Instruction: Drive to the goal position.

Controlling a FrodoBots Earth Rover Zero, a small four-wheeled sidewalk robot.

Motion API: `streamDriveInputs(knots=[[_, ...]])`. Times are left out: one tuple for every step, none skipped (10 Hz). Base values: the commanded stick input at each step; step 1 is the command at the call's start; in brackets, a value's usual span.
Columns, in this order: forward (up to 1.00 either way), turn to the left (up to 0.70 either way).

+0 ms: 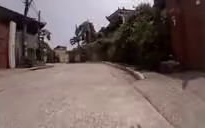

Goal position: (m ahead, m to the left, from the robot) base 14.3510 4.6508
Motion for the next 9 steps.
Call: streamDriveInputs(knots=[[1.0,0.0],[1.0,0.0],[1.0,0.0],[1.0,0.0],[1.0,0.0],[1.0,0.0],[1.0,0.0],[1.0,0.0],[1.0,0.0]])
